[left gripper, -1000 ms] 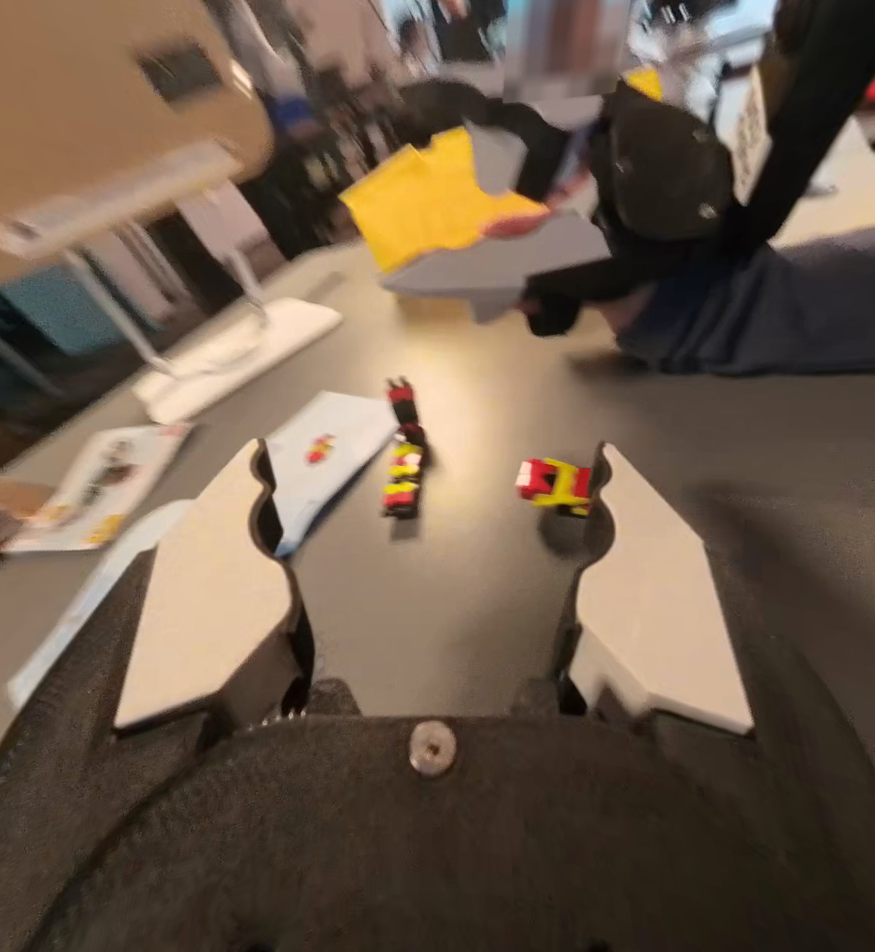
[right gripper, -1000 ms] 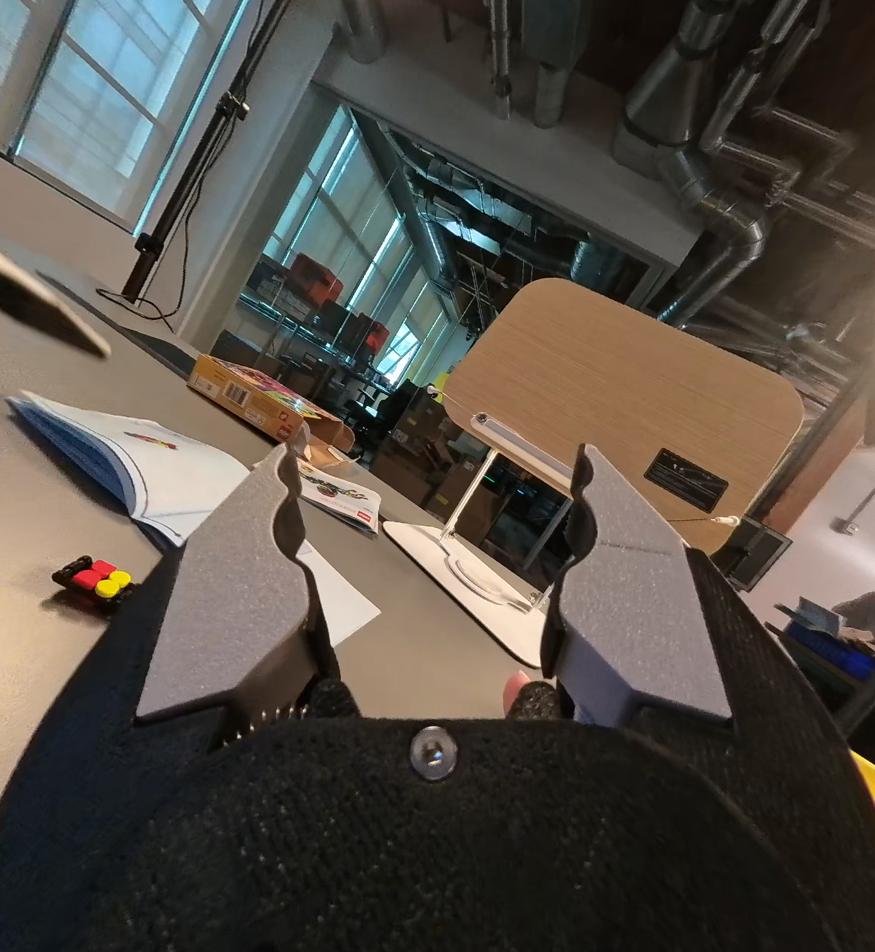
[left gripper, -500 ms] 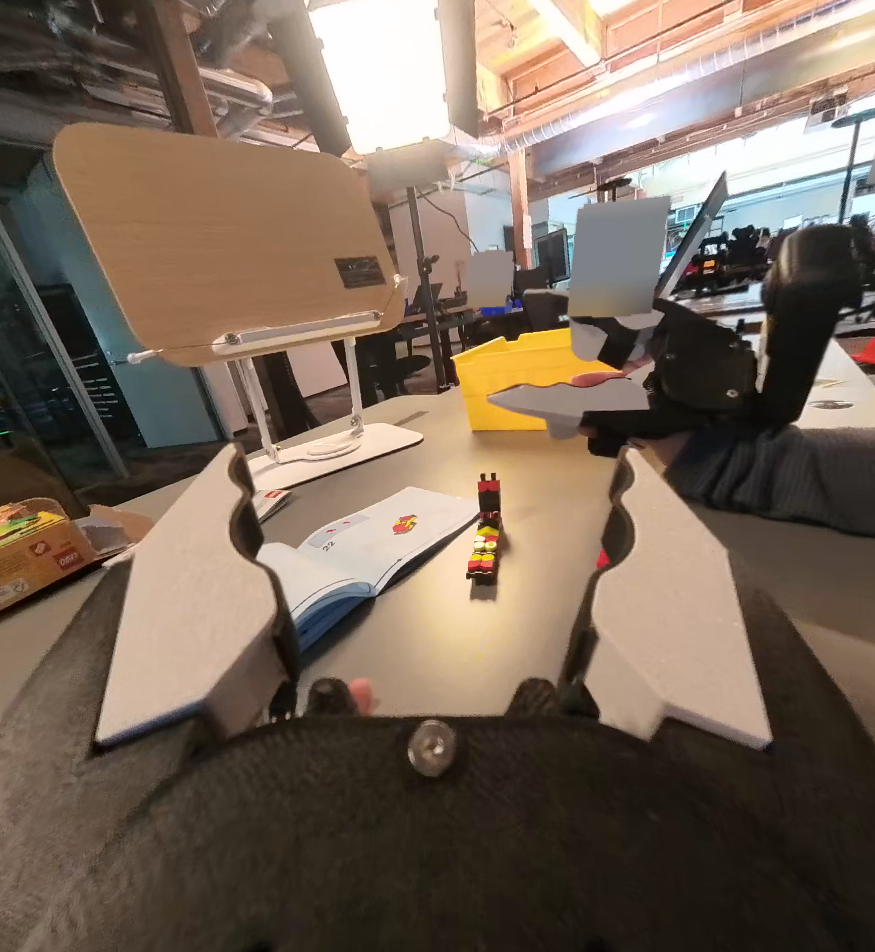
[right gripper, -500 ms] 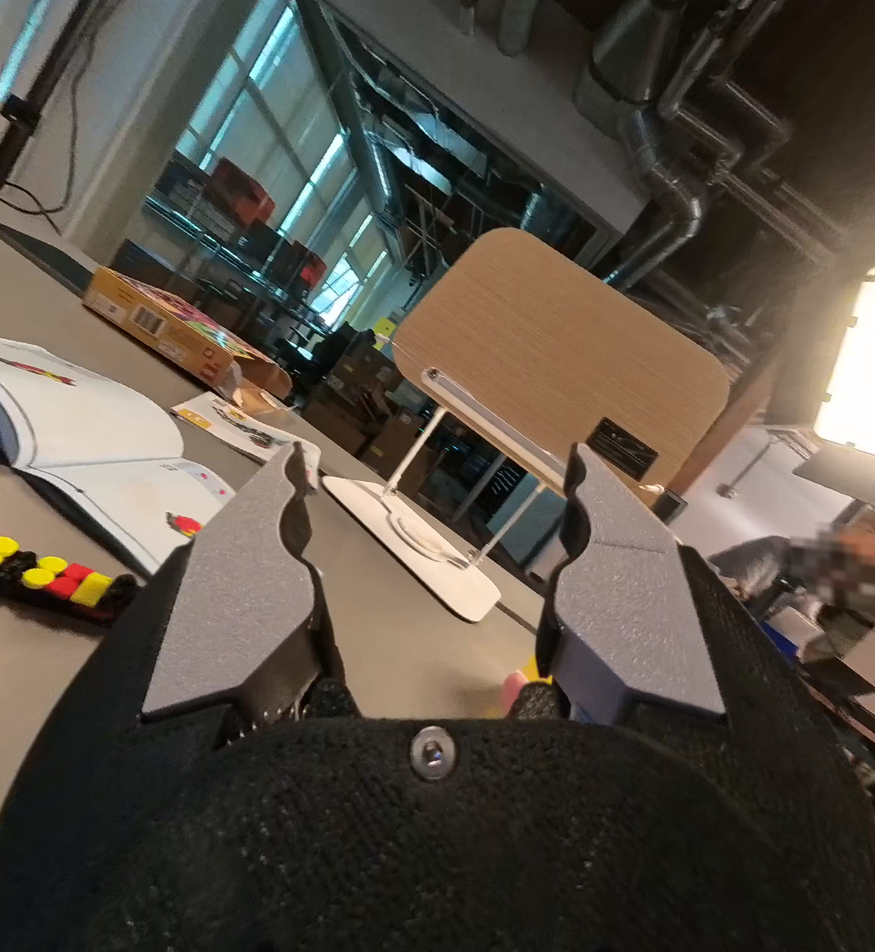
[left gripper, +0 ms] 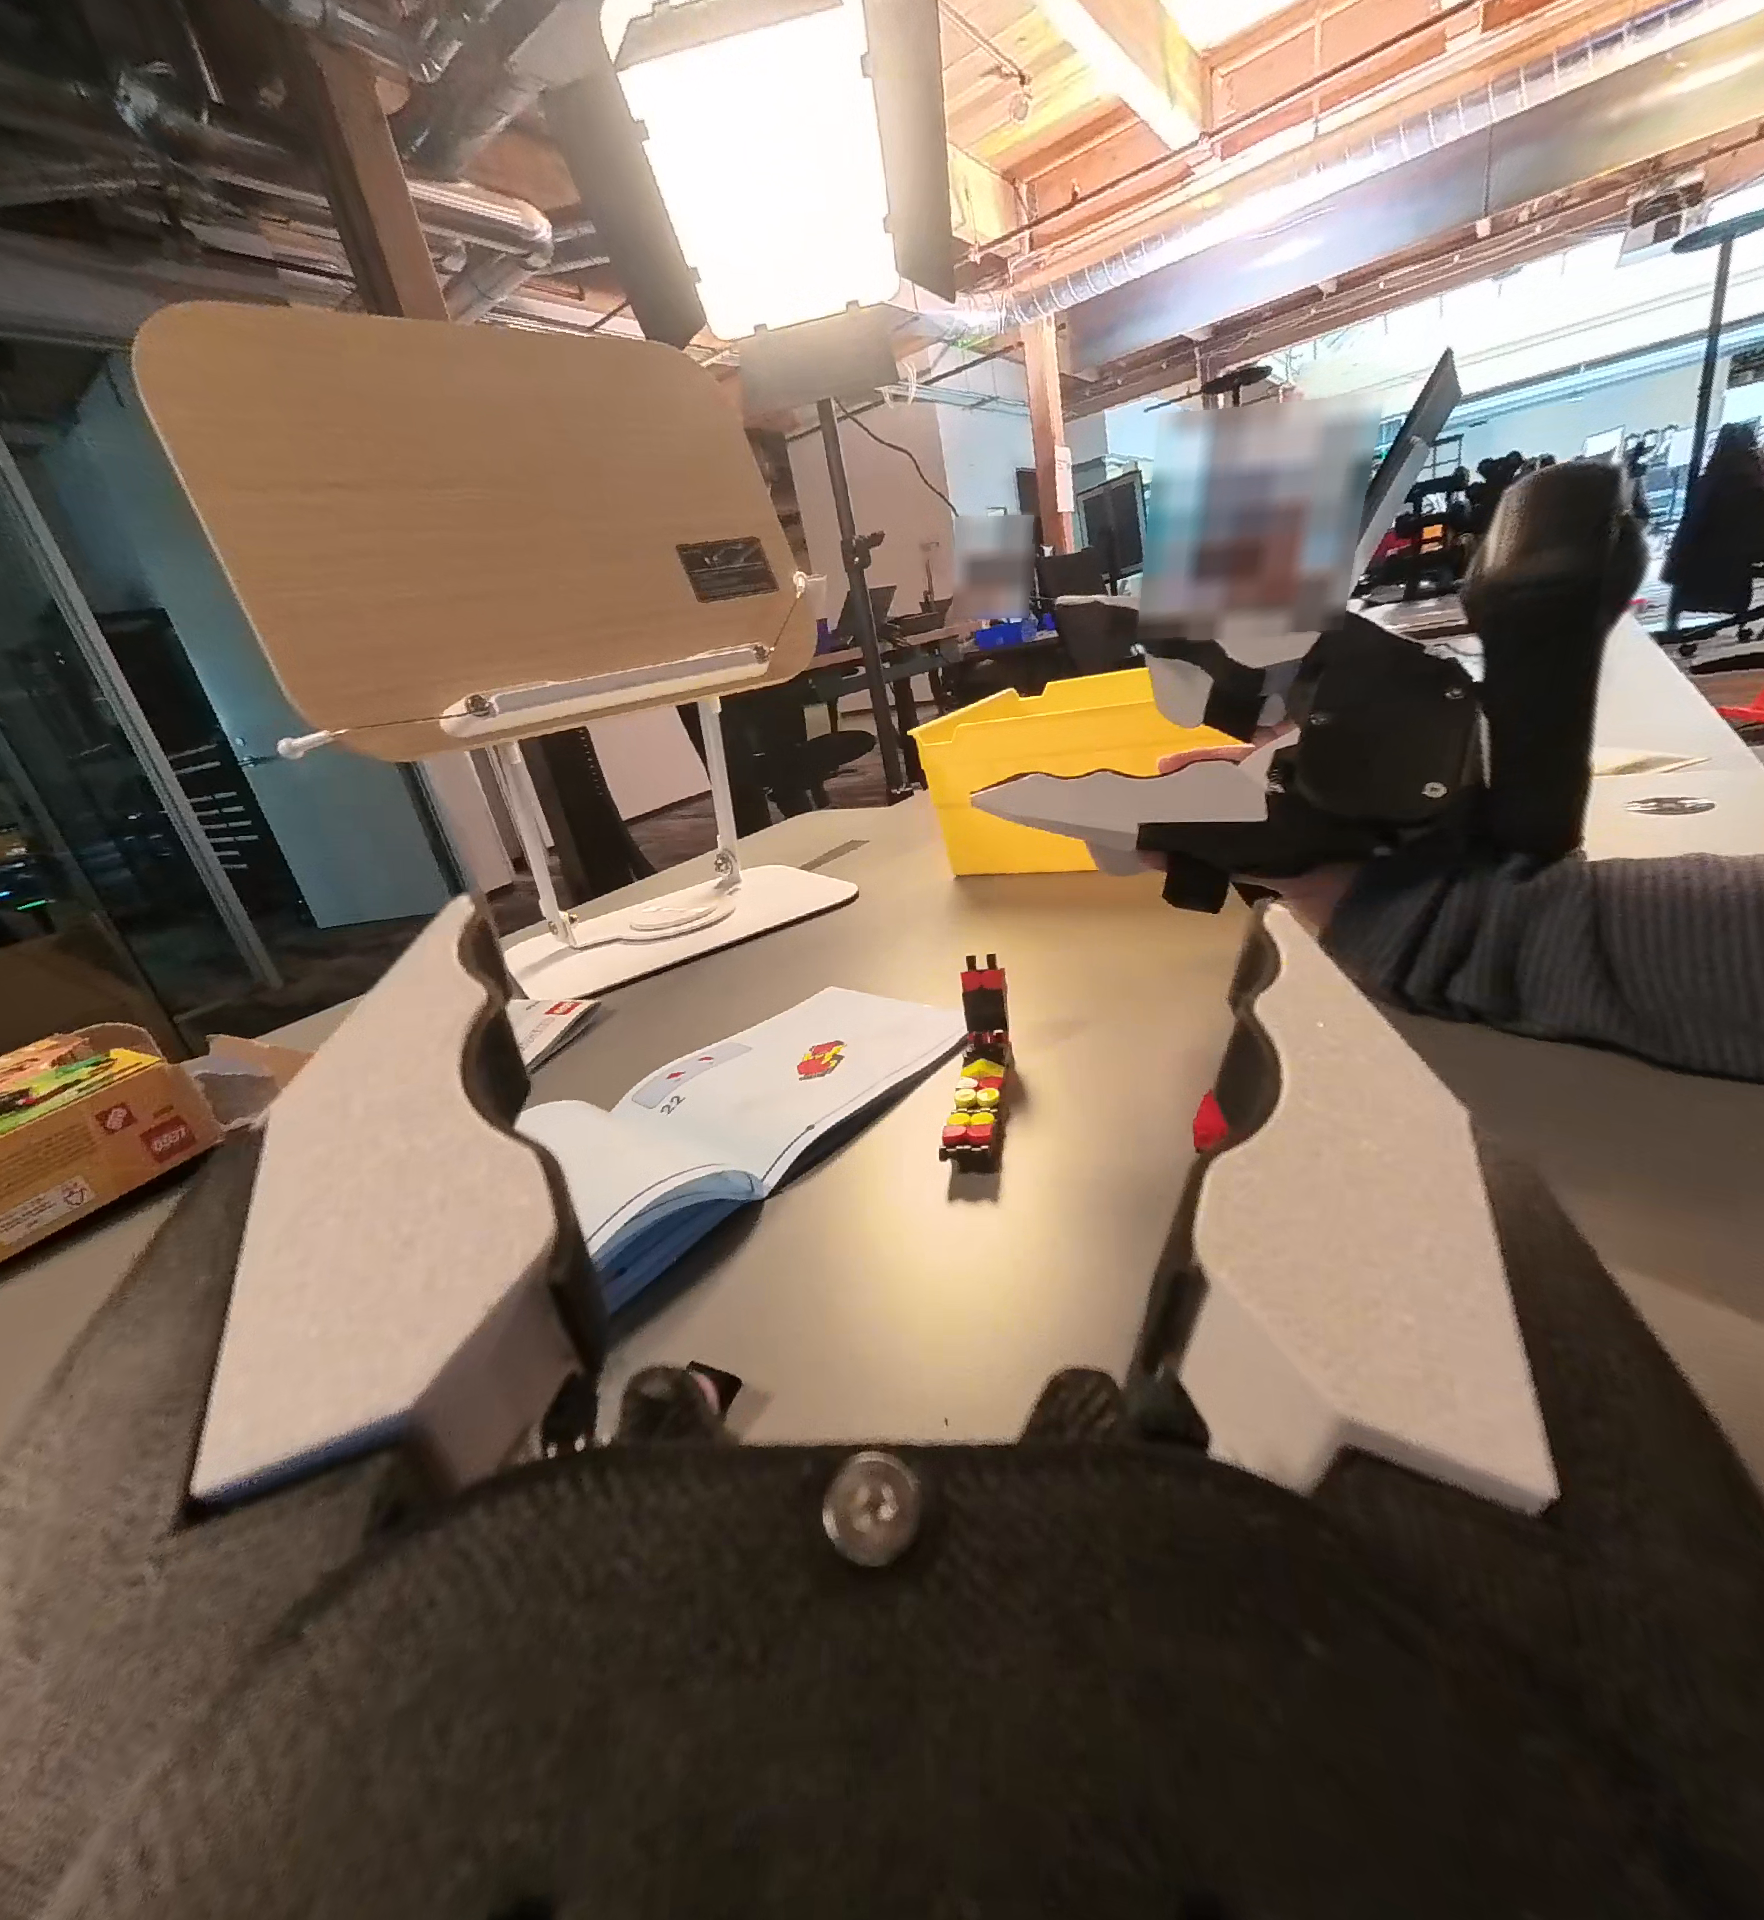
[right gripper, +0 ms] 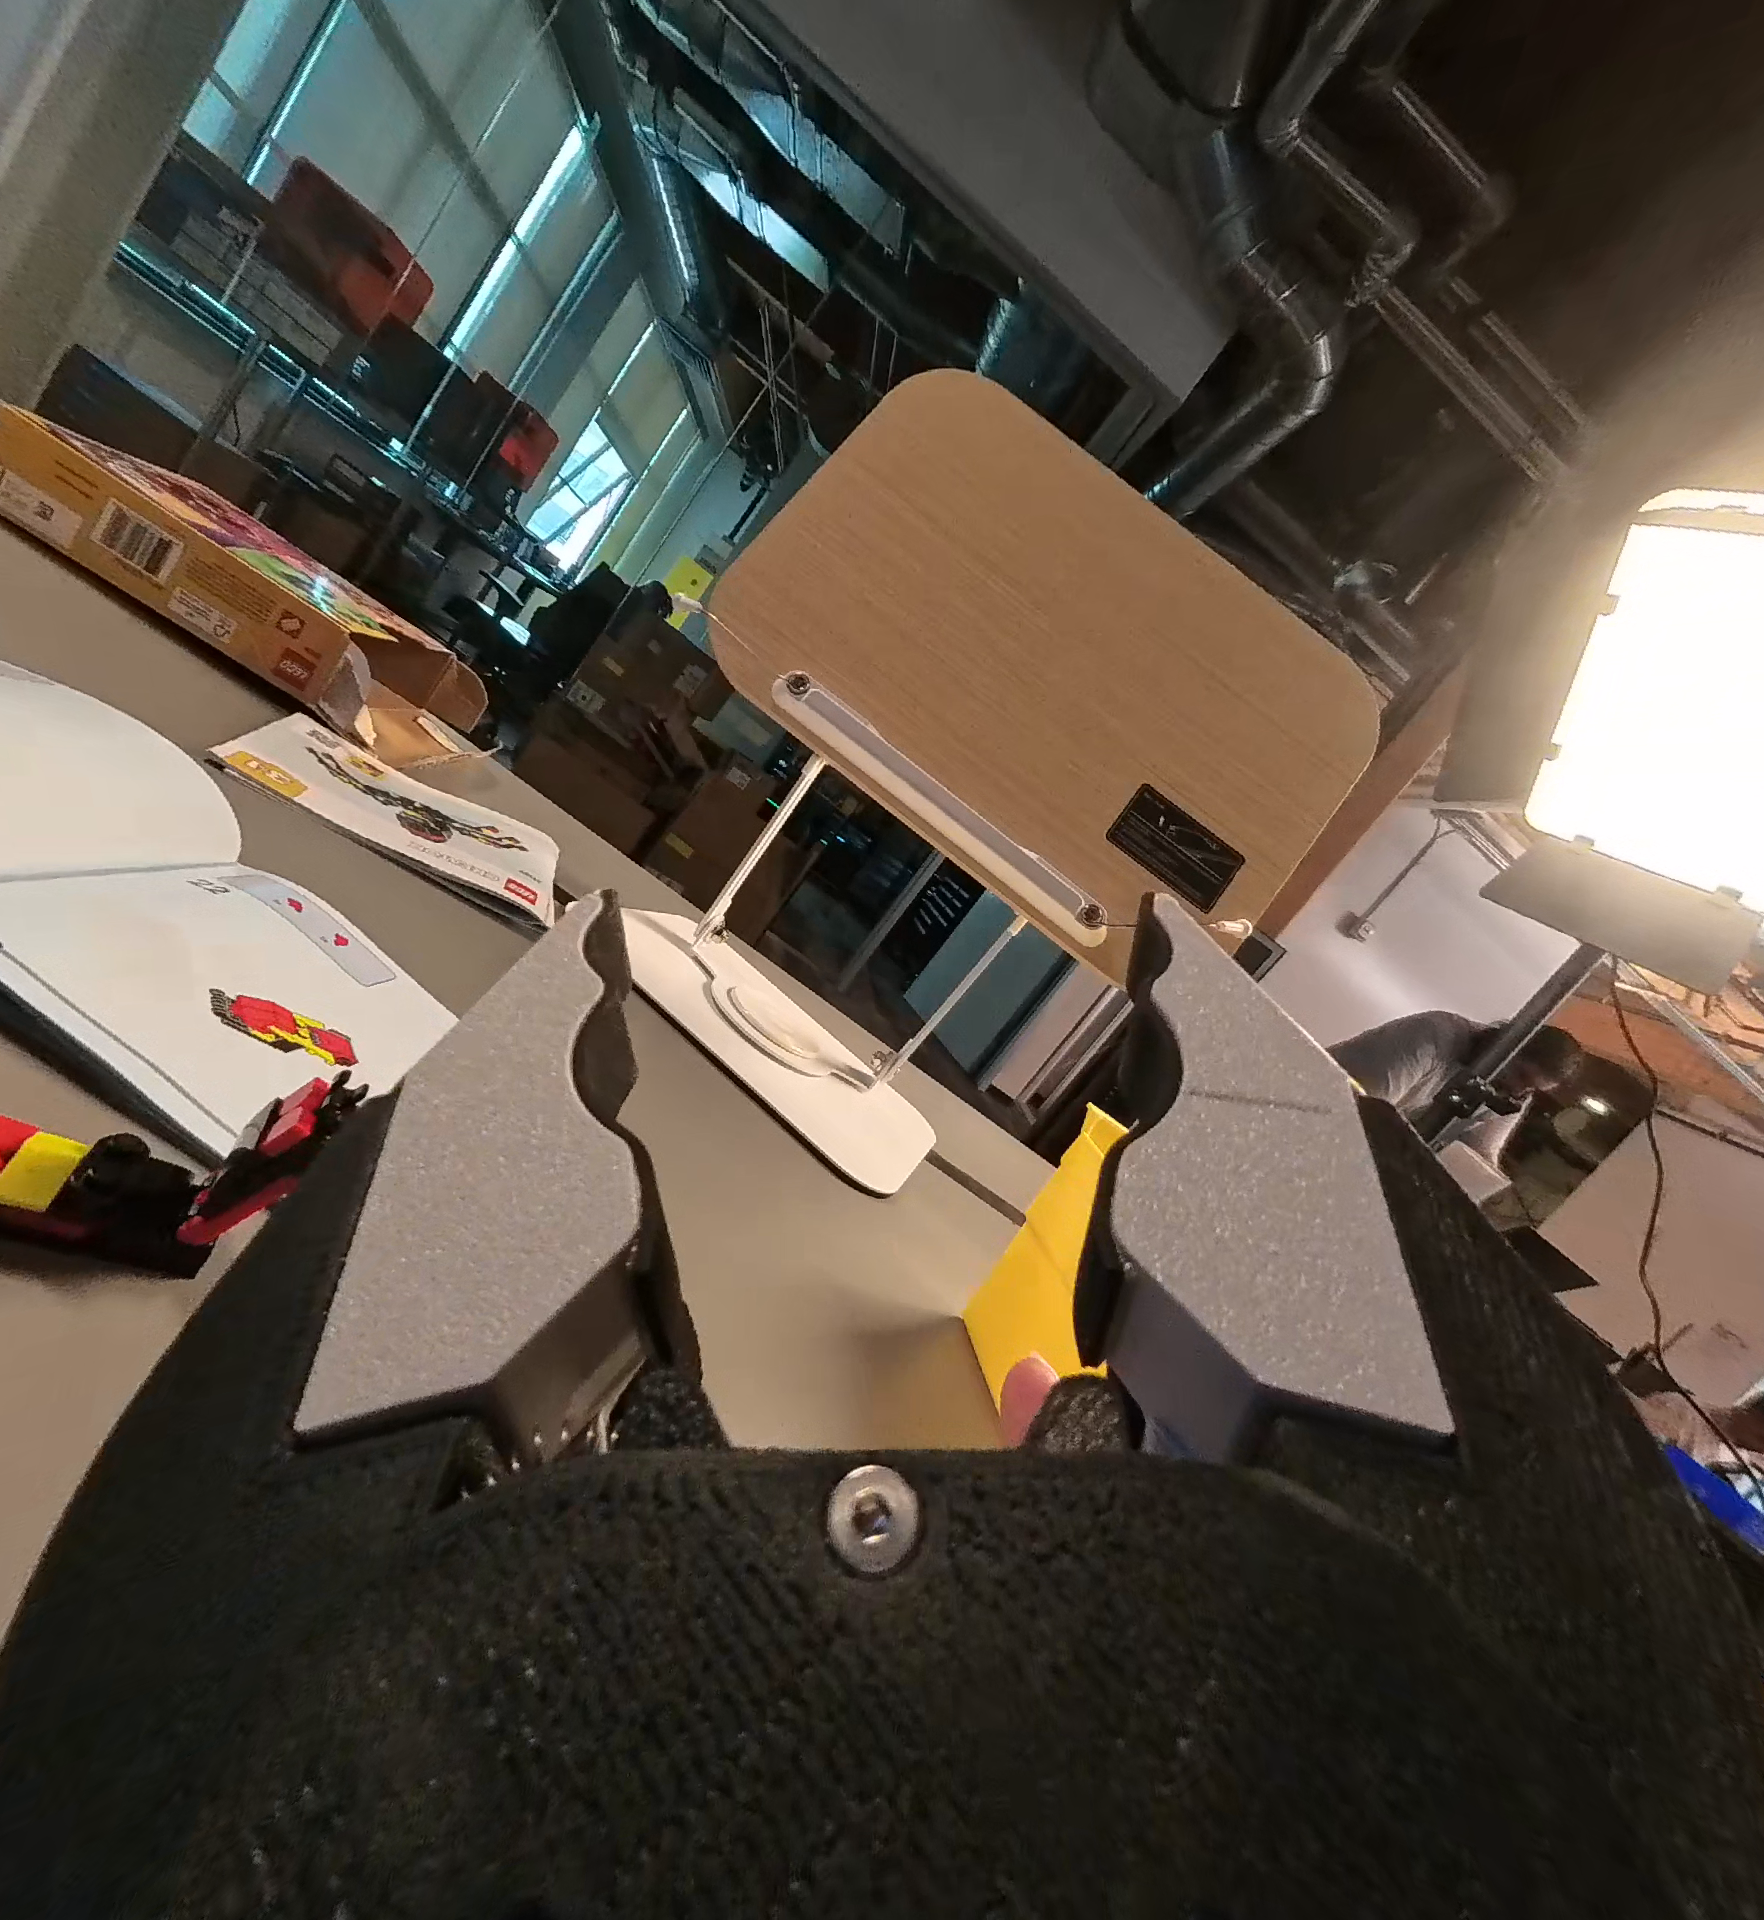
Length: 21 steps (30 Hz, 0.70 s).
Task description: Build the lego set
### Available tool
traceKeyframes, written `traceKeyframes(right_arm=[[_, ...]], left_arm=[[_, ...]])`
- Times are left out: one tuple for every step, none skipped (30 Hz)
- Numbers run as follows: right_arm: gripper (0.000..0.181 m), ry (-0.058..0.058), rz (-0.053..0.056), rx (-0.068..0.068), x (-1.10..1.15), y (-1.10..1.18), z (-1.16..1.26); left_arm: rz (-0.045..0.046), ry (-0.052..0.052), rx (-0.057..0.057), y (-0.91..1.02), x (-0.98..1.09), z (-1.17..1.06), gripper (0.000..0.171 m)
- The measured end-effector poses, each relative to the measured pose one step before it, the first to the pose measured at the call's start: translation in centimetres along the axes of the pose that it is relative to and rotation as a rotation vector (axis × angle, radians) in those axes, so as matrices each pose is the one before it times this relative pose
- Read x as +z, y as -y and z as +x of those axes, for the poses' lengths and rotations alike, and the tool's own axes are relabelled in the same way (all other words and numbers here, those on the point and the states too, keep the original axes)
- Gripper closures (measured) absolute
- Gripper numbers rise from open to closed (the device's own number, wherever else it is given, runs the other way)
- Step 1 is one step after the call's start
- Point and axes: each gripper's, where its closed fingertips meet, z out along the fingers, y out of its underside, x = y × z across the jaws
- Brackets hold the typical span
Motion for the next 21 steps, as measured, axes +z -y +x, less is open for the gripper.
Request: traceKeyframes(right_arm=[[0.086,0.0017,0.0005,-0.0019,-0.014,0.011,-0.024],[0.086,0.0028,0.0009,-0.0019,0.0,0.016,-0.059],[0.086,0.0027,0.0009,-0.002,0.009,0.017,-0.048],[0.087,0.0025,0.0015,-0.0013,-0.006,0.036,-0.051],[0.087,0.0028,0.0022,-0.0003,-0.008,0.033,-0.045],[0.088,0.0025,0.002,-0.0002,-0.013,0.044,-0.039],[0.088,0.0016,0.0015,-0.0009,-0.026,0.018,-0.01],[0.088,0.0004,0.0006,-0.0011,-0.033,0.004,0.008],[0.088,-0.0006,-0.0005,0.0002,-0.037,-0.003,0.019],[0.088,0.0001,-0.0002,0.0004,-0.012,-0.002,0.016],[0.088,0.0005,-0.0008,-0.0017,0.011,-0.01,-0.022],[0.088,0.0008,-0.0024,-0.0033,0.021,-0.032,-0.024],[0.088,0.0012,-0.0022,-0.0035,0.019,-0.027,-0.046],[0.088,0.0011,-0.0006,-0.0036,0.0,0.016,-0.035],[0.088,0.0013,0.0002,-0.0033,-0.025,0.027,-0.041],[0.089,0.0009,-0.0008,-0.004,-0.025,0.016,-0.037],[0.089,0.0009,-0.0019,-0.0053,-0.013,-0.01,-0.027],[0.089,0.001,-0.0015,-0.0045,-0.016,-0.016,-0.017],[0.089,0.0013,-0.0001,-0.0025,-0.013,0.001,-0.027],[0.089,0.0018,0.0002,-0.0016,-0.022,0.006,-0.021],[0.089,0.0008,-0.0003,-0.0007,-0.018,-0.008,-0.01]], left_arm=[[-0.00081,0.0008,-0.0027,-0.016,0.034,-0.029,0.036],[-0.00114,-0.0008,0.0003,-0.022,0.027,0.017,0.036],[-0.0007,-0.0013,0.0044,-0.005,0.031,0.049,0.036],[-0.00029,-0.0024,0.0066,0.002,0.017,0.088,0.036],[-0.00107,-0.003,0.0073,-0.007,0.016,0.101,0.036],[-0.00018,-0.0022,0.0082,0.009,0.013,0.086,0.036],[0.00146,0.001,0.0088,0.037,0.003,0.036,0.036],[0.00183,0.0009,0.0081,0.036,0.019,0.024,0.037],[0.00452,0.0018,0.0045,0.064,0.074,0.024,0.038],[0.00705,0.0015,0.0013,0.094,0.16,0.088,0.039],[0.00015,-0.0088,0.006,0.002,0.194,0.294,0.039],[-0.0059,-0.0105,0.0191,-0.082,0.139,0.329,0.039],[-0.00476,0.0003,0.0296,-0.029,0.016,0.138,0.039],[0.00313,0.0055,0.0276,0.101,-0.076,0.043,0.04],[0.00993,0.0003,0.0154,0.225,-0.106,0.093,0.04],[0.01033,-0.0029,0.0047,0.216,-0.077,0.115,0.04],[0.00636,-0.0039,0.0038,0.14,-0.041,0.112,0.04],[0.00088,-0.0029,0.0046,0.019,-0.013,0.072,0.04],[-0.00227,-0.0006,0.0026,-0.026,0.01,0.021,0.04],[-0.00087,0.0013,0.0,-0.022,0.02,-0.028,0.04],[-0.00015,0.0001,-0.0017,-0.002,0.015,-0.008,0.04]])
